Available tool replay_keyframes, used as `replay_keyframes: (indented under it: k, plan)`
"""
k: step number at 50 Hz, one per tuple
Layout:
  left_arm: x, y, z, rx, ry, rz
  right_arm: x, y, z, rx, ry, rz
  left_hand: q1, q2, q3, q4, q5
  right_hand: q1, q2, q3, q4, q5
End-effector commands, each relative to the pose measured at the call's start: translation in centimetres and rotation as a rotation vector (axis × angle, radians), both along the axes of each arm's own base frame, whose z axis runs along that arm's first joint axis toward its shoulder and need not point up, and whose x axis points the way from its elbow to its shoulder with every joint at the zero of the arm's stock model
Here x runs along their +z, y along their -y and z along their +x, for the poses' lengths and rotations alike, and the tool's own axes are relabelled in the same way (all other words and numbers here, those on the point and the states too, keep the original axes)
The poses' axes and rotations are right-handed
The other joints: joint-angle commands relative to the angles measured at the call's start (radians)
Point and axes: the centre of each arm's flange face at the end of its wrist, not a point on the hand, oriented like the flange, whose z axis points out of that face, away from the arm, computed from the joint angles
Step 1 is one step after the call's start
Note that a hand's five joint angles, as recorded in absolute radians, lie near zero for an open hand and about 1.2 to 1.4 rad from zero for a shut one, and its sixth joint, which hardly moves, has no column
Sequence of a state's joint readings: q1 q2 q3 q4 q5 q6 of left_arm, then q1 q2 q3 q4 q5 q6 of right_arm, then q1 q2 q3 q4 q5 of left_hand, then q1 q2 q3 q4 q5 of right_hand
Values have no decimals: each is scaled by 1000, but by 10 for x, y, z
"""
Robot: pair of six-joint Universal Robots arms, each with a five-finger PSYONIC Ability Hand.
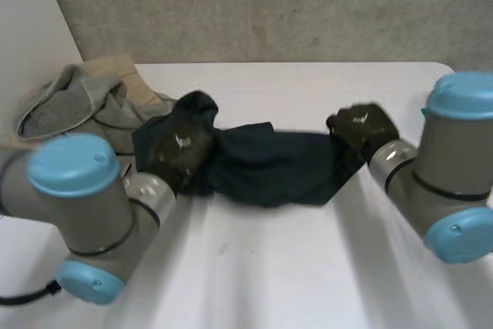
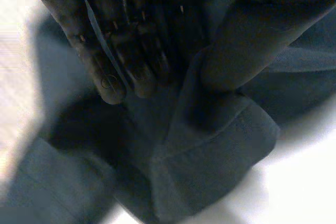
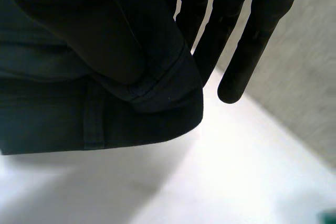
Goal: Fold the laundry.
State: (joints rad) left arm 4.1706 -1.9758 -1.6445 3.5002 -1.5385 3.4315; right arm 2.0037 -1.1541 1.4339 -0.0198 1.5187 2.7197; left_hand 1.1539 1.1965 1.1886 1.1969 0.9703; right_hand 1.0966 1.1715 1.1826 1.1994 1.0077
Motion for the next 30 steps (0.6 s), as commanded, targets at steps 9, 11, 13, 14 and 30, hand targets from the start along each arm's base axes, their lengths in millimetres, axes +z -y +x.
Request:
replay_keyframes:
  k: [9,11,13,14,30]
  plan:
    - [190,-45,34,19,-173,-319,169,-52,-39,-11,-274,-466,242,200,208,199,251,300,225,214,197,214]
    - [194,-45,36,19,-159,-301,178,-58,-41,-9,-275,-470,242,200,208,199,251,300,225,214,197,214]
    - [194,-40,38,28,-138,-273,180,-61,-43,4,-285,-452,242,200,208,199,251,300,225,214,197,214]
    - [191,-36,38,34,-129,-260,177,-61,-42,11,-292,-437,242,200,208,199,251,300,225,214,197,214]
    - [84,76,-7,43,105,-239,71,16,-7,76,-427,-202,242,200,208,199,251,300,225,214,197,214]
